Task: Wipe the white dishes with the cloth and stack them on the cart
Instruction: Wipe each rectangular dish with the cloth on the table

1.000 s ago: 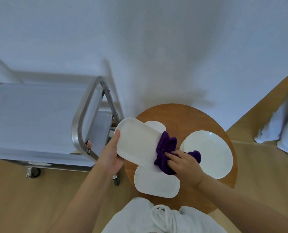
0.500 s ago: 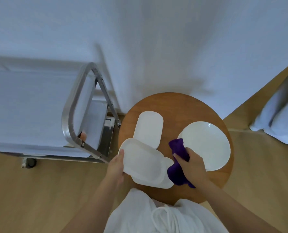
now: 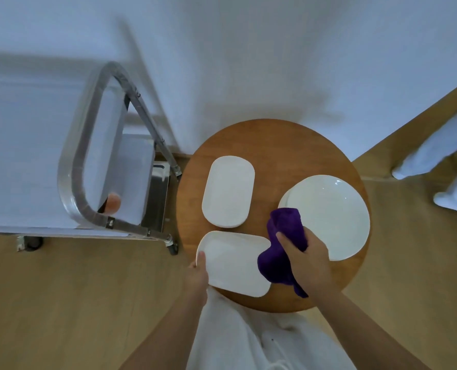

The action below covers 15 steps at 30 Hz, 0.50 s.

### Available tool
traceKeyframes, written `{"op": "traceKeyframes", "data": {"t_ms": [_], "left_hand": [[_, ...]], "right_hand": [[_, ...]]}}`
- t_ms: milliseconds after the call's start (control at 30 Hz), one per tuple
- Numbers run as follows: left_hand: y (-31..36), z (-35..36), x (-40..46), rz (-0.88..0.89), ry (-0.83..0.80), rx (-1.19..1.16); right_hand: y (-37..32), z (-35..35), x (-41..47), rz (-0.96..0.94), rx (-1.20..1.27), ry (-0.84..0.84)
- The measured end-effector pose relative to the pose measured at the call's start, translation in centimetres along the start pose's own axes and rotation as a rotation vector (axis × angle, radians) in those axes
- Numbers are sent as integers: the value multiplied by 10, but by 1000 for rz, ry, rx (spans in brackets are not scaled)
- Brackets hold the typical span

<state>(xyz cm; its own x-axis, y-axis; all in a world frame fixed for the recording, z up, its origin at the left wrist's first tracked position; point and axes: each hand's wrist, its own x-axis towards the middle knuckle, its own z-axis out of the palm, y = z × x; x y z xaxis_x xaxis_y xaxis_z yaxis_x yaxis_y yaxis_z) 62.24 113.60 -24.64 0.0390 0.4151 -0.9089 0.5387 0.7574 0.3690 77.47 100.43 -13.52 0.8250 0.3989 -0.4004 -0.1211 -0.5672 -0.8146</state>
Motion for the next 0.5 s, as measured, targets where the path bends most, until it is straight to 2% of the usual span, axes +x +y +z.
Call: {"op": "traceKeyframes", "data": {"t_ms": [100, 200, 300, 500], "left_hand": [[-6, 4, 4, 14, 16, 81], [-14, 2, 4, 206, 169, 448], [-14, 7, 4, 166, 293, 690], [-11, 18, 18, -15, 230, 628]], "right_hand": [[2, 3, 1, 27, -13, -18], [6, 4, 1, 41, -21, -25], [12, 4, 1, 40, -46, -28], [21, 7, 3, 48, -80, -53]]}}
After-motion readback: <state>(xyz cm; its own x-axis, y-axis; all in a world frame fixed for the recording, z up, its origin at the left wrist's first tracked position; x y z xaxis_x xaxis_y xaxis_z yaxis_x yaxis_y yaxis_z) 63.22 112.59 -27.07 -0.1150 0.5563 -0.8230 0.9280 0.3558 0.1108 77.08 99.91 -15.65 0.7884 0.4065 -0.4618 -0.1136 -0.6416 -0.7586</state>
